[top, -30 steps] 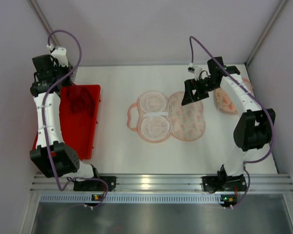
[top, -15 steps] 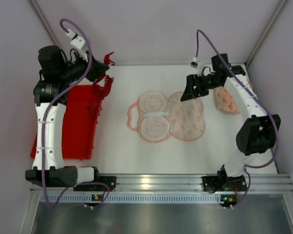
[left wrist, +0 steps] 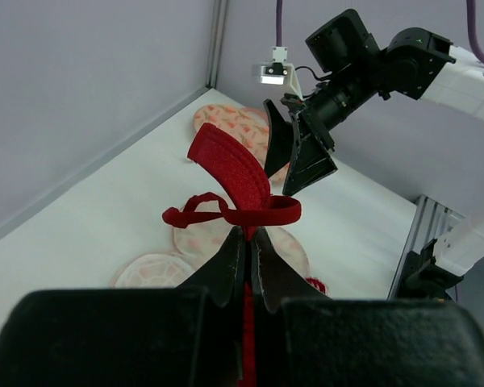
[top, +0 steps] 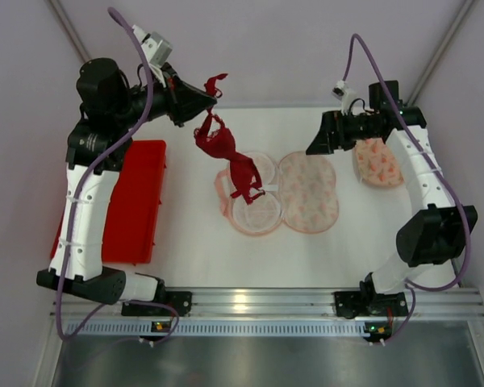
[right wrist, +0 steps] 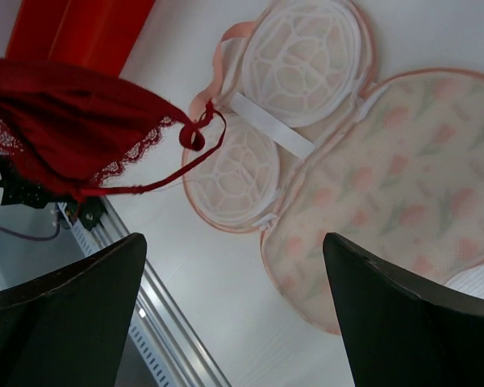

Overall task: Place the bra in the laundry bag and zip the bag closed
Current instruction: Place the bra in the laundry bag.

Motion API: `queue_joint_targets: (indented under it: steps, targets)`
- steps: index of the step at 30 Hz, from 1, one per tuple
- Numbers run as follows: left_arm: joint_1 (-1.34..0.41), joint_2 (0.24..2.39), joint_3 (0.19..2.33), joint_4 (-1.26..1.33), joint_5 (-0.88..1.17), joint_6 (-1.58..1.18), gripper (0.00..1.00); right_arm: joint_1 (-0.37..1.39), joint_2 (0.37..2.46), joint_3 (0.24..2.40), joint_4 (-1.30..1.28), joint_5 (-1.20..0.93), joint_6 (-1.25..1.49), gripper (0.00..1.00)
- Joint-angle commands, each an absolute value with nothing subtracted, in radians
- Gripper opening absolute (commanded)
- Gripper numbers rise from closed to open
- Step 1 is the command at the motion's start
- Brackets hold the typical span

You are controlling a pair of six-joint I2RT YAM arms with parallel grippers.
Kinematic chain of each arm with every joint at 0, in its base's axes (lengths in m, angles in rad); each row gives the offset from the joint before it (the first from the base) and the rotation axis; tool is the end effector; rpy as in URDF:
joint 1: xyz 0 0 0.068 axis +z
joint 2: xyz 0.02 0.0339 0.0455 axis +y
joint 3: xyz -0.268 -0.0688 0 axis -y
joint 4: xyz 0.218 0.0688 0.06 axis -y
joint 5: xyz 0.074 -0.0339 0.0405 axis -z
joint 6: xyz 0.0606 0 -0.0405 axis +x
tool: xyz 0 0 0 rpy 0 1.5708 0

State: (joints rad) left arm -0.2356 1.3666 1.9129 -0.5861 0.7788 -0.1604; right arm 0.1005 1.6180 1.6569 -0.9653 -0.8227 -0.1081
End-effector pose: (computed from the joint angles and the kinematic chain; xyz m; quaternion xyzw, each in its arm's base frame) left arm 0.2213 -0.0969 0.5358 0.2879 0.6567 -0.3945 0.5747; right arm 0.3113 0.0760 0.3575 -0.2164 0.8515 0.3782 0.2917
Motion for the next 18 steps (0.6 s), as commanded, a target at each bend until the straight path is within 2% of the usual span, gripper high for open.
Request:
queue_joint_targets:
  steps: [1,7,12,18]
  targets:
    - [-0.244,1.420,1.957,-0.511,0.807,-0.207,0.00,0.064,1.589,1.707,-0.922,-0.835,-0.086,0.92]
    - [-0.244,1.571,2.005,-0.468,0.669,-0.140,0.00,0.028,1.608,1.692,-0.891,-0.828,-0.069,0.92]
    - [-0.244,1.738,2.161,-0.410,0.620,-0.132,0.00,0.021,1.632,1.686,-0.888,-0.824,-0.077,0.92]
    - [-0.245,1.838,2.270,-0.287,0.670,-0.205,0.00,0.017,1.635,1.681,-0.899,-0.825,-0.092,0.91]
